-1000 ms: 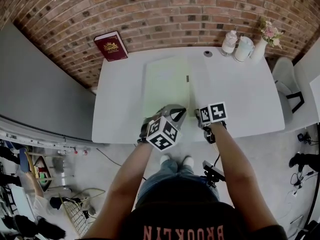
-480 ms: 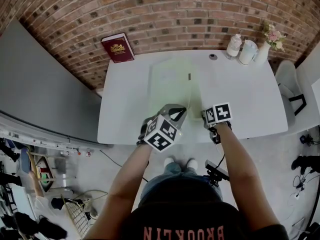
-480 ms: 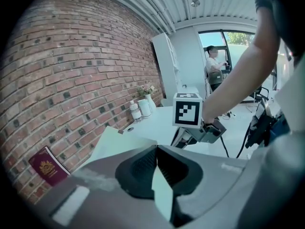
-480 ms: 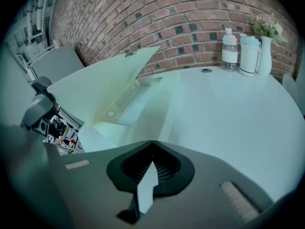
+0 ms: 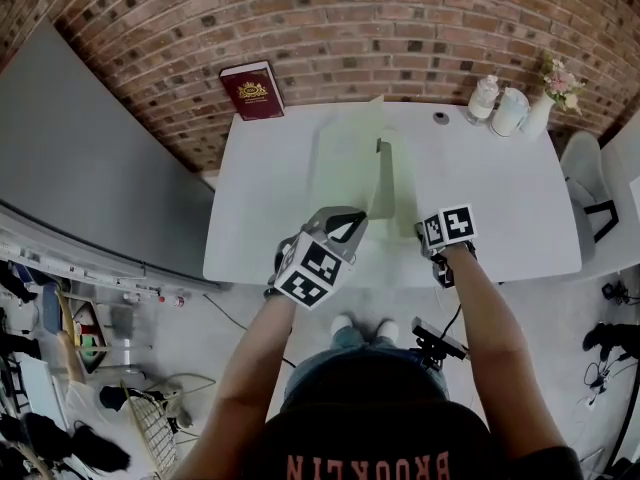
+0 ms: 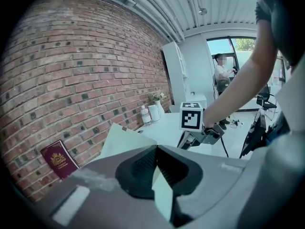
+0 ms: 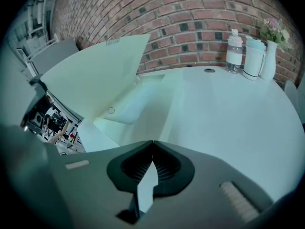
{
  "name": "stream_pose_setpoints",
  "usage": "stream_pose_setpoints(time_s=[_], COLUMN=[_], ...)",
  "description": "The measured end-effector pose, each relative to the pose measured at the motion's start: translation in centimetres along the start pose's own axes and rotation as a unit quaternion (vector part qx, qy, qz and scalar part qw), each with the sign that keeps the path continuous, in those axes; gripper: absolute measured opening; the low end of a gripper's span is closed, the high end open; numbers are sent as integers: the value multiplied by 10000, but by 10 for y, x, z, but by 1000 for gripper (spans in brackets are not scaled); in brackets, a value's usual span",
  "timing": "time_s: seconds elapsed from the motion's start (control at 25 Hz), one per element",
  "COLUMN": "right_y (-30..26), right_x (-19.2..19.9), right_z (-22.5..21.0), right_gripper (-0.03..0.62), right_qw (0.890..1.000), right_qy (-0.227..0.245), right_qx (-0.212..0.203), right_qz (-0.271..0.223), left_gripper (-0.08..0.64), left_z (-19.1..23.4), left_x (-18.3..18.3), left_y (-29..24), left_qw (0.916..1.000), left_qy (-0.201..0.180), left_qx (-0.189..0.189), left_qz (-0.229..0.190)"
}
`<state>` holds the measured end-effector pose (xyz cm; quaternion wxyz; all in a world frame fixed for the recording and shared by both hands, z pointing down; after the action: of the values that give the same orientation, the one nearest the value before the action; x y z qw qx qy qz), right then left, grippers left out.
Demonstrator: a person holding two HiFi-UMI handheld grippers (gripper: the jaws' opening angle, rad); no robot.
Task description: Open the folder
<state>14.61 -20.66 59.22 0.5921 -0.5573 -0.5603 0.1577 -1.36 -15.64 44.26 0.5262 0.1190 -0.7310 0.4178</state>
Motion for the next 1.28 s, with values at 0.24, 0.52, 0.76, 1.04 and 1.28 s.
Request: stream_pose_setpoints(time_s=[0.24, 0.52, 0.76, 1.04, 1.28], right_y=[-1, -1, -3, -3, -4], right_x=[-1, -2, -3, -4, -4], right_z=[1, 1, 0, 1, 3], right_gripper=[5, 5, 5, 5, 5], right_qw=[9997, 9991, 9989, 9977, 9953], right_qy=[156, 316, 303, 496, 773], right_qx=[100, 97, -61, -87, 26], right_qz=[136, 281, 361, 453, 587], left_gripper=[2, 2, 2, 1, 2], left_z=[17, 40, 60, 85, 105], left_x=[-8, -6, 2, 14, 27], left_y=[21, 48, 71, 97, 114], left_qw=[9992, 9954, 9895, 9790, 9675], left_qy=[203, 490, 837, 1309, 1688], left_qx=[-194, -633, -957, -1296, -1654], left_qz=[-297, -525, -684, -872, -897])
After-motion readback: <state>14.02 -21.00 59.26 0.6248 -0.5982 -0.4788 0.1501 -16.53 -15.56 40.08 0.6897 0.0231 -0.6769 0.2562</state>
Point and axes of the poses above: the fingertips, and each gripper's own axes: y backward along the fingers, z to its left, x out of its underside, the point moved 3 cm from there along y, backward along the fingers, and after that the axes turned 7 degrees about y, right-handed, at the moved point
